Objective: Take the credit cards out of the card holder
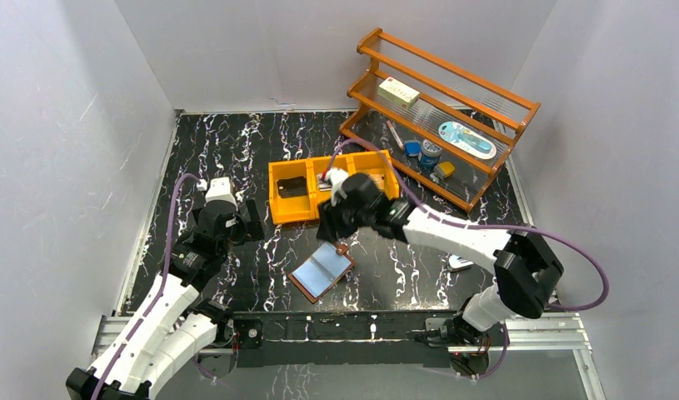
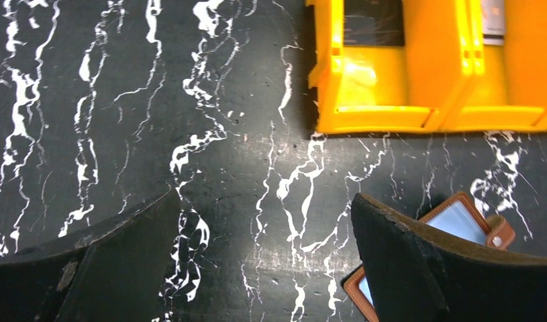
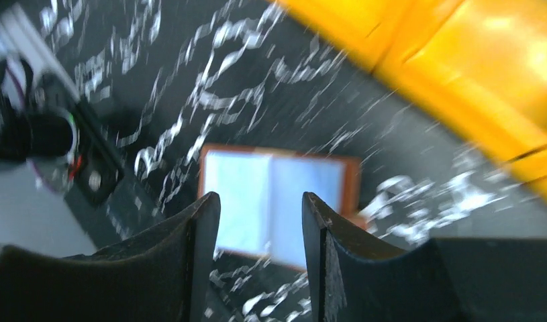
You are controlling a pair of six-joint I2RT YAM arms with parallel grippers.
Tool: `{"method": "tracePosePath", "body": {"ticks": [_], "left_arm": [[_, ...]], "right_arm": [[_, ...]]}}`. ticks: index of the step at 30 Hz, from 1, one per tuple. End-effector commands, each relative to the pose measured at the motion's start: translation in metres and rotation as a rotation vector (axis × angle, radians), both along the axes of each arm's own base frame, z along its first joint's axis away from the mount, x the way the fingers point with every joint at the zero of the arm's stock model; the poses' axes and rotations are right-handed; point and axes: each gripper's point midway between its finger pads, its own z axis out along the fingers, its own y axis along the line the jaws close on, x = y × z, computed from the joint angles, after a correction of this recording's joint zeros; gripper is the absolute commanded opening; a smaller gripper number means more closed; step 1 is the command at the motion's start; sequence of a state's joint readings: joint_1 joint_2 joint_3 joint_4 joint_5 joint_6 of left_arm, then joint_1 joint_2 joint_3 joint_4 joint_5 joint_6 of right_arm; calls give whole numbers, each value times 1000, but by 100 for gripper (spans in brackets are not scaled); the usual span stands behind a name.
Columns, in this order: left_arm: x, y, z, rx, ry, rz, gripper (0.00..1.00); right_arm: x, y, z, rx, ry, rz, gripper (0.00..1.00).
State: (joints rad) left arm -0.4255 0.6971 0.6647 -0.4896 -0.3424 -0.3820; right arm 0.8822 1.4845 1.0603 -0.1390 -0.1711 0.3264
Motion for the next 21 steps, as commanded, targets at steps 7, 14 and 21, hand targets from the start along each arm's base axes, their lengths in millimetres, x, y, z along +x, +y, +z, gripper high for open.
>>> {"method": "tracePosePath", "body": {"ticks": [7,14,21], "left_arm": [[2,24,6,25,-9,153,98],[2,24,6,25,-9,155,98],[2,24,5,24,-7,152,98]], "right_arm": [[-92,26,-63,-149,144,49,66],[-96,40,-80,-243,101,82,71],[-98,47,-89,-302,71,102,77]]}}
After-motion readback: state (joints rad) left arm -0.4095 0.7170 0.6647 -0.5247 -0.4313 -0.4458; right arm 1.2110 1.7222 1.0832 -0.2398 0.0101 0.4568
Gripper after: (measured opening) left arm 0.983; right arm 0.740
